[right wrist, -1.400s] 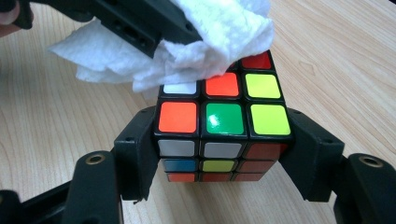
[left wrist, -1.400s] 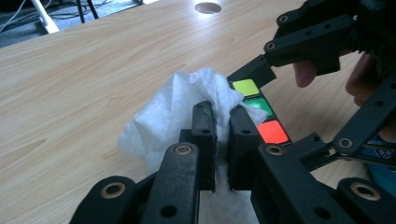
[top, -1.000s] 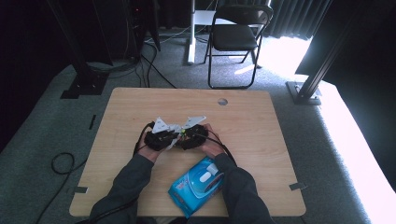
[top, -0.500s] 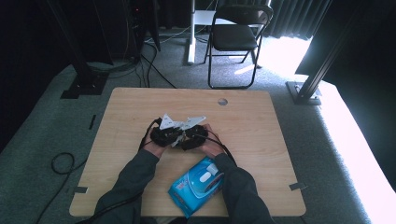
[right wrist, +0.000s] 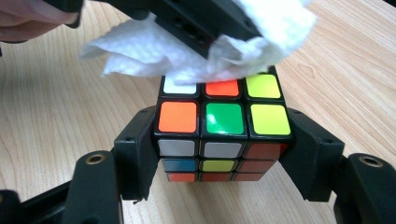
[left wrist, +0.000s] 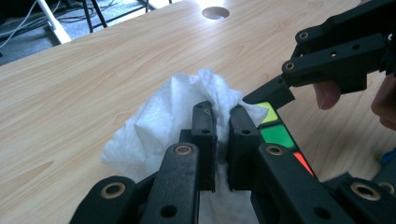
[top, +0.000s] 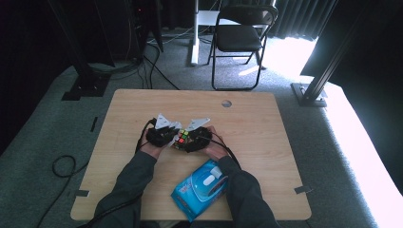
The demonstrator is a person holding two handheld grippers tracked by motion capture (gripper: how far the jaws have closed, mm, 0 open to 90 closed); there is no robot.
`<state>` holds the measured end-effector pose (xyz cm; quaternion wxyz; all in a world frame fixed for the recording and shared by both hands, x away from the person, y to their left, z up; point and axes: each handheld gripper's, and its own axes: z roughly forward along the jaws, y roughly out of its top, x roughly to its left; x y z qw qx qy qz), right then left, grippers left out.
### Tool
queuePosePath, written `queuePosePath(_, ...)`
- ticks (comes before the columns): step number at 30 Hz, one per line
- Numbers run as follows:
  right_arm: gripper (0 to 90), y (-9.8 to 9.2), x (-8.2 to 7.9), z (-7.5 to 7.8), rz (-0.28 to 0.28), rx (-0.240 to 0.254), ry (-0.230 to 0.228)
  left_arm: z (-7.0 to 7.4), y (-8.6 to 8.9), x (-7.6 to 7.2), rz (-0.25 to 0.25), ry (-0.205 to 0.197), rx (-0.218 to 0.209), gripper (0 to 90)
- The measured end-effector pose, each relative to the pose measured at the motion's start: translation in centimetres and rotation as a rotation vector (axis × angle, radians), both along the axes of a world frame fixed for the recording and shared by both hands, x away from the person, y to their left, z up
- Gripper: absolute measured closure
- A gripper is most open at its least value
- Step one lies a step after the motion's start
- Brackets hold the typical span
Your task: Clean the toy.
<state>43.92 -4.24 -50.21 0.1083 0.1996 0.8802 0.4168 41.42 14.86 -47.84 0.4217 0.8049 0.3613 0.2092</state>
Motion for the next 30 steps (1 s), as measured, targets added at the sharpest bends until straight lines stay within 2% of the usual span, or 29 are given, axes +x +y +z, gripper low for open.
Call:
queuePosePath(8, 34.5, -0.2, 0.2, 0.0, -0.037, 0.0, 0.002, -0.2, 1.3, -0.9, 0.005, 0.007, -0.023, 83.8)
queuePosePath(13, 34.4, -0.3, 0.3, 0.0, -0.059, -0.001, 0.001, -0.5, 1.6, -1.3, 0.0, 0.011, -0.021, 83.8)
queuePosePath(22, 34.5, -0.3, 0.4, -0.1, -0.081, -0.013, 0.0, -1.0, 1.6, -1.6, -0.007, 0.02, -0.017, 83.8)
queuePosePath(30, 34.4, -0.4, 0.5, -0.1, -0.097, -0.011, -0.004, -1.4, 1.1, -1.8, -0.016, 0.018, 0.009, 83.9)
